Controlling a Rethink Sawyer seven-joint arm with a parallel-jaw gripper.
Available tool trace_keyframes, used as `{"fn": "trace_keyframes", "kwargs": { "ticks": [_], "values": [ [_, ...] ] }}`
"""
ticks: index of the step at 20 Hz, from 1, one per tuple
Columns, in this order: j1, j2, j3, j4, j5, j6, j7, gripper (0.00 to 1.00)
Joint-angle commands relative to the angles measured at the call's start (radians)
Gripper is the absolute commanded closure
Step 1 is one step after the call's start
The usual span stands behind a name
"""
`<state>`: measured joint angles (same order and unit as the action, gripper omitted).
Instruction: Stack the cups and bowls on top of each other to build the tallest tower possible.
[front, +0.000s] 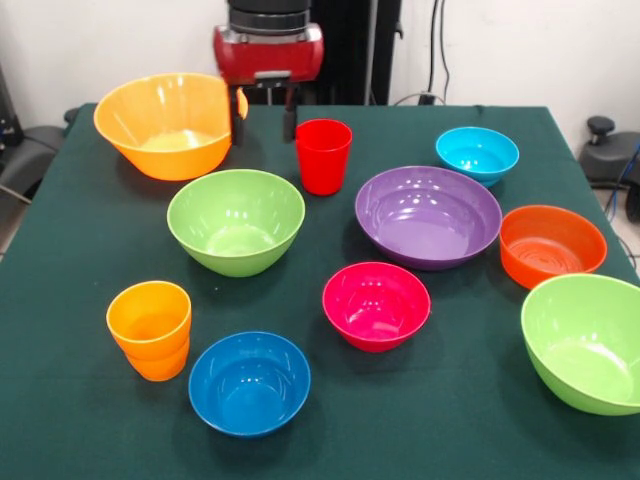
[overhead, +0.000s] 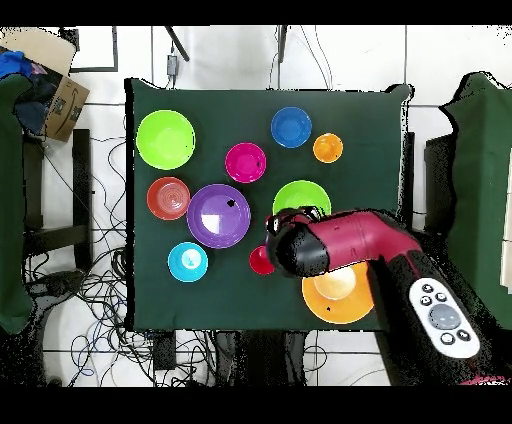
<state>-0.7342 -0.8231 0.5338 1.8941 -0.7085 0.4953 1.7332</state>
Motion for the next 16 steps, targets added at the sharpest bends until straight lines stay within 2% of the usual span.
{"fn": "trace_keyframes", "kwargs": {
  "ticks": [1,4,8,12,16],
  "values": [
    [-0.049,0.148,0.155,-0.166,0.003,0.208,-0.37,0.0],
    [-0.059,0.209,0.192,-0.223,-0.026,0.235,-0.426,0.0],
    [-0.066,0.25,0.228,-0.26,-0.056,0.243,-0.473,0.0],
    [-0.052,0.27,0.242,-0.284,-0.07,0.243,-0.499,0.0],
    [-0.04,0.275,0.225,-0.299,-0.111,0.213,-0.498,0.0]
  ]
}}
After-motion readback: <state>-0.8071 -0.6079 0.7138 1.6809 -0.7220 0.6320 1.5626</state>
